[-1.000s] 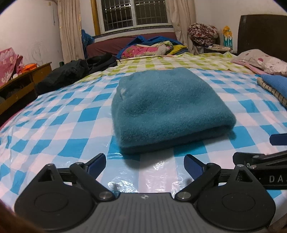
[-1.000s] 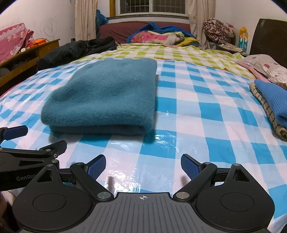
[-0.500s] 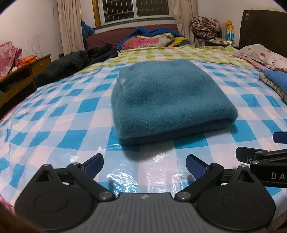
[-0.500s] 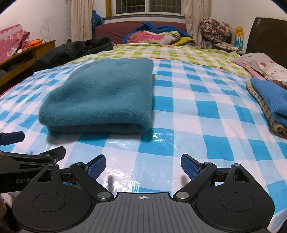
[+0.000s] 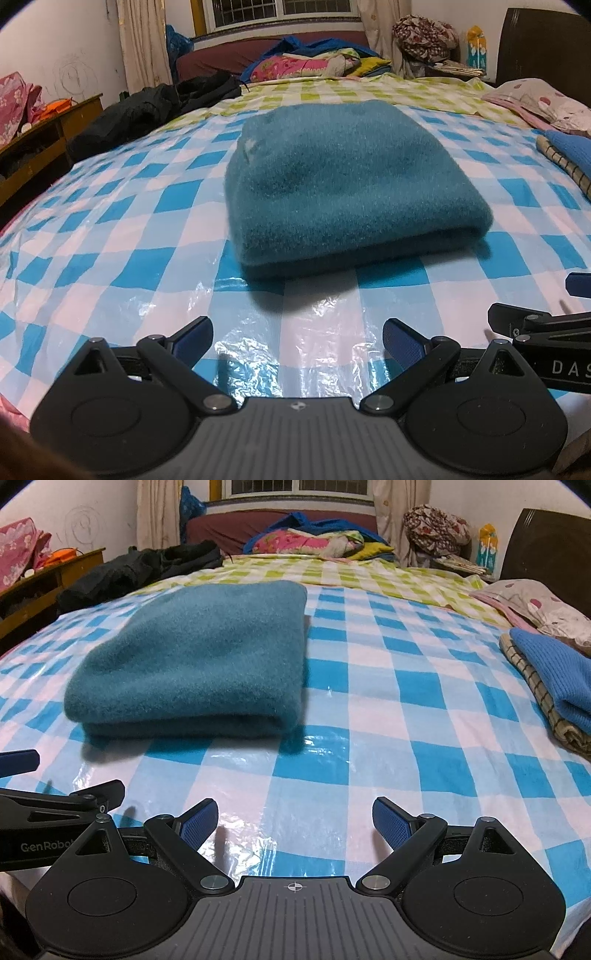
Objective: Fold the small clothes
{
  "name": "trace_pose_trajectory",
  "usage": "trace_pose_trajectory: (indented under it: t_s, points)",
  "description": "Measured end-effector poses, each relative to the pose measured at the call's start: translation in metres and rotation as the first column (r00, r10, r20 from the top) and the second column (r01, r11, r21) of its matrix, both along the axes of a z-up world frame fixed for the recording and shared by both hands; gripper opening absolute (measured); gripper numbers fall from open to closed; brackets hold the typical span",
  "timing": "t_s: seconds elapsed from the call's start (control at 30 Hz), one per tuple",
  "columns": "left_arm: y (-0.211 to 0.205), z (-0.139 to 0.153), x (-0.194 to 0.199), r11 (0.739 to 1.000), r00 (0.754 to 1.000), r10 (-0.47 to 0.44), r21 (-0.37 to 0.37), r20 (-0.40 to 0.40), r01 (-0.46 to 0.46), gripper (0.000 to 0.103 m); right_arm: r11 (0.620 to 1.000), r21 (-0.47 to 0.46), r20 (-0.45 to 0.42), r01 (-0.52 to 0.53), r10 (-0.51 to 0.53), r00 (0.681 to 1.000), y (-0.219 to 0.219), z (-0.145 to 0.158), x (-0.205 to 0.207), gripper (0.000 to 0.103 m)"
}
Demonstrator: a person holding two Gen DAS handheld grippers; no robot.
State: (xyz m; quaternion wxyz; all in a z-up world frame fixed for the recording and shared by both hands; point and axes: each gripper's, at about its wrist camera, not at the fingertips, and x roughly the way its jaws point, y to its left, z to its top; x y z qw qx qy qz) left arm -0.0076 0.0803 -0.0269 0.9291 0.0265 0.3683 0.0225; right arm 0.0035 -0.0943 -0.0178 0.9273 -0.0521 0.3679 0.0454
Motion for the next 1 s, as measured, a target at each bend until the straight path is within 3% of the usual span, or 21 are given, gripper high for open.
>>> trace_pose_trajectory:
  t_s: [0.2, 1.0]
  points:
    - [0.0037, 0.0007, 0.0007, 1.000, 1.000, 0.007, -0.027, -0.014, -0.007, 0.103, 1.000, 0.000, -0.001, 0.003, -0.003, 1.000, 0.0000, 0.0011, 0.0003, 0.092]
    - [0.0022, 0.0022, 0.0008, 1.000, 1.000, 0.017, 0.001, -0.018, -0.017, 0.103, 1.000, -0.004, -0.007, 0.008, -0.008, 1.000, -0.0003, 0.0023, 0.0006, 0.092]
